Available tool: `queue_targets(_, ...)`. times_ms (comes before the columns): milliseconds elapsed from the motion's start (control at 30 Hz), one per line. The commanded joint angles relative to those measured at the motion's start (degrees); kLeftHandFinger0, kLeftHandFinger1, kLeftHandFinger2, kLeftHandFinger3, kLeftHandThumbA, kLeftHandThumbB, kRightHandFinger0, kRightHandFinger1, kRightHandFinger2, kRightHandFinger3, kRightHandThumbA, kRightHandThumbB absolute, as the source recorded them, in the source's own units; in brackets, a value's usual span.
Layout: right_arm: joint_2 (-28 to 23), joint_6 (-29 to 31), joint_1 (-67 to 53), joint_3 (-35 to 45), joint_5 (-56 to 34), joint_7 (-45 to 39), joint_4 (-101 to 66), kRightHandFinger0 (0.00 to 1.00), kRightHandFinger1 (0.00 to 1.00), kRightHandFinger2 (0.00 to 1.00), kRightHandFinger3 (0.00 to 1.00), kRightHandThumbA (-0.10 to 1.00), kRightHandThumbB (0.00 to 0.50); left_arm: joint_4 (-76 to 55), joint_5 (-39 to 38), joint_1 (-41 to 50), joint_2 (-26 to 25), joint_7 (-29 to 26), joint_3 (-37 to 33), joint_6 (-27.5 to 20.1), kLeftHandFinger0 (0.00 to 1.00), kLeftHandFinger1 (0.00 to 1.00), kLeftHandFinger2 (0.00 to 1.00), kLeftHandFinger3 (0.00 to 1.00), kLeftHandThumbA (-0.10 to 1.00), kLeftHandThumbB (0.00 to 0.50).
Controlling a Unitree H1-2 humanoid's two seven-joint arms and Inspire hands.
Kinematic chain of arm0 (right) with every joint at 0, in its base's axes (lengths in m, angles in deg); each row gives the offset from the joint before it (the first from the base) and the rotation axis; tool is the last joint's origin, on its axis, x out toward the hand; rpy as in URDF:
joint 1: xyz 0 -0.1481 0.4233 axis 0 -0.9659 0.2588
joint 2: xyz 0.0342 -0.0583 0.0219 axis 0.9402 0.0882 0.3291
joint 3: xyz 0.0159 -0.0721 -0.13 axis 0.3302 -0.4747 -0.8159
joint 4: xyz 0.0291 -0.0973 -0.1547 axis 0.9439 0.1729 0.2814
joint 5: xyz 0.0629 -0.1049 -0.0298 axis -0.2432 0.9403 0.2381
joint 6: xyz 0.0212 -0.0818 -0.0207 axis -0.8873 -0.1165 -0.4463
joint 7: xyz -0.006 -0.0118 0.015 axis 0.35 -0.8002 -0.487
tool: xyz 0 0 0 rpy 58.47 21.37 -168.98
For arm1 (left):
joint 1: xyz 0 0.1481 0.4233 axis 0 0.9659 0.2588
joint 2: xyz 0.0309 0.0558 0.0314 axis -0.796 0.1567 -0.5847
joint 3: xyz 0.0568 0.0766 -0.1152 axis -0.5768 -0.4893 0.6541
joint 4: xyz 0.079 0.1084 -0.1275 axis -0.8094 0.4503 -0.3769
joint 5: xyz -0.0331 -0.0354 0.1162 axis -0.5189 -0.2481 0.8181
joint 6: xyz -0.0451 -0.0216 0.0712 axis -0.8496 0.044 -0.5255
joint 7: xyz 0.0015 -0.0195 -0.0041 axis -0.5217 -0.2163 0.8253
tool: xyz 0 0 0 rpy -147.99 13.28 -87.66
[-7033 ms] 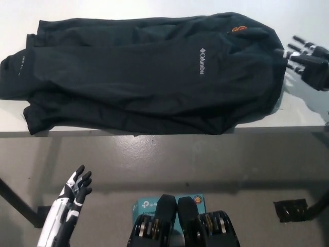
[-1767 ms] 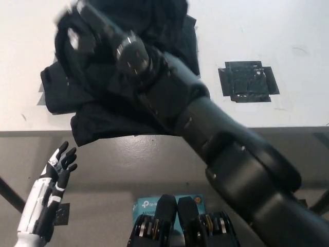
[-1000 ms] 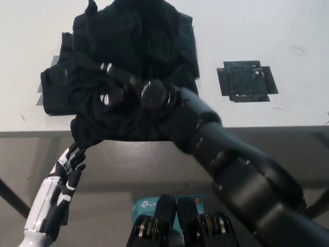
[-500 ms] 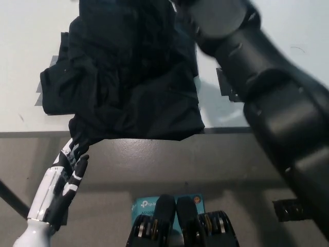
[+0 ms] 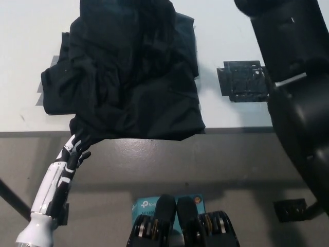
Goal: The robot grabs the right edges of the black jacket on the table, and folds it in half
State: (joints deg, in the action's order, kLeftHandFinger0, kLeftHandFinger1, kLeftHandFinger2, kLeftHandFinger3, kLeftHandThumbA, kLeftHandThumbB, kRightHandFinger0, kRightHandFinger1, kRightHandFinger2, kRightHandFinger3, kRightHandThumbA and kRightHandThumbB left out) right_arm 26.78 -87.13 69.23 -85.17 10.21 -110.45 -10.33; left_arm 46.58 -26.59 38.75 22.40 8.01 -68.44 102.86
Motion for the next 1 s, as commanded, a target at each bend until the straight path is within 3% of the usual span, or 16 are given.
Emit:
queue_targets(0, -19.3, -12.2, -16.5, 14.1, -13.0, -1.7, -54.7, 1.0, 1.0, 1.0, 1.0, 1.0, 0.325, 1.1, -1.5, -0.5, -0.5, 0.3, 1.5, -6.2, 1.0, 1.0, 1.0, 1.0, 0.99, 0.0)
queue_targets(33, -20.4, -12.3, -21.5, 15.7, -15.1, -0.6, -58.6, 1.0, 1.0, 1.0, 1.0, 1.0, 0.321, 1.4, -1.9, 0.0, -0.8, 0.5, 1.7, -6.2, 1.0, 1.0, 1.0, 1.0, 0.99, 0.0)
queue_targets(67, -21.6, -12.3, -27.1, 17.0, -17.4, 1.9, -62.6, 1.0, 1.0, 1.0, 1.0, 1.0, 0.35, 1.6, -2.0, 0.6, -0.9, 0.7, 1.7, -6.2, 1.0, 1.0, 1.0, 1.0, 0.99, 0.0)
queue_targets(167, -22.1, -12.3, -42.8, 22.3, -21.2, 2.5, -72.5, 1.0, 1.0, 1.0, 1.0, 1.0, 0.28, 3.3, -2.2, 1.1, -0.6, 0.7, 1.8, -6.7, 1.0, 1.0, 1.0, 1.0, 0.96, 0.0)
queue_targets(233, -19.8, -11.8, -51.4, 25.5, -22.3, 1.0, -75.9, 1.0, 1.0, 1.0, 1.0, 1.0, 0.281, 4.3, -2.3, 2.3, -0.7, 0.9, 1.7, -7.5, 1.0, 1.0, 1.0, 1.0, 0.95, 0.0)
queue_targets(400, -12.8, -2.1, -72.9, 26.4, -24.7, 1.5, -76.9, 1.0, 1.0, 1.0, 1.0, 1.0, 0.265, 6.3, -1.6, 4.3, -0.4, 0.4, 1.9, -8.3, 1.0, 1.0, 1.0, 1.0, 0.89, 0.0)
queue_targets(467, -9.6, 1.9, -78.0, 25.4, -25.6, 1.8, -75.1, 1.0, 1.0, 1.0, 1.0, 0.96, 0.259, 6.4, -2.0, 4.7, -0.3, 0.3, 2.2, -8.0, 1.0, 1.0, 1.0, 1.0, 0.89, 0.004)
queue_targets(567, -5.8, 6.6, -83.5, 22.8, -21.3, 3.0, -72.7, 1.0, 1.0, 1.0, 1.0, 0.96, 0.296, 7.2, -1.1, 4.8, -0.1, -0.2, 2.0, -7.9, 1.0, 1.0, 1.0, 1.0, 0.89, 0.002)
queue_targets(667, -2.8, 11.2, -89.1, 19.7, -16.9, 3.3, -68.8, 1.0, 1.0, 1.0, 1.0, 0.97, 0.25, 8.2, -0.8, 5.3, -0.3, 0.0, 1.6, -8.9, 1.0, 1.0, 1.0, 1.0, 0.85, 0.0)
queue_targets(767, 0.5, 12.9, -91.1, 18.5, -14.4, 5.0, -62.5, 1.0, 1.0, 1.0, 1.0, 0.96, 0.261, 8.1, -0.5, 5.8, -0.6, 0.2, 1.5, -8.8, 1.0, 1.0, 1.0, 1.0, 0.86, 0.0)
queue_targets(833, 2.4, 15.3, -91.6, 18.4, -13.5, 6.0, -56.9, 1.0, 1.0, 1.0, 1.0, 0.95, 0.205, 7.8, -0.8, 6.2, -0.6, 0.4, 1.5, -8.9, 1.0, 1.0, 1.0, 1.0, 0.87, 0.001)
queue_targets(933, 3.9, 16.8, -92.0, 18.8, -13.0, 7.0, -52.1, 1.0, 1.0, 1.0, 1.0, 0.94, 0.188, 7.4, -0.5, 6.2, -0.7, 0.3, 1.4, -9.0, 1.0, 1.0, 1.0, 1.0, 0.88, 0.0)
queue_targets(967, 4.1, 17.9, -92.1, 18.5, -11.6, 7.5, -50.1, 1.0, 1.0, 1.0, 1.0, 0.95, 0.158, 7.4, -0.5, 6.2, -0.6, 0.3, 1.4, -9.1, 1.0, 1.0, 1.0, 1.0, 0.88, 0.0)
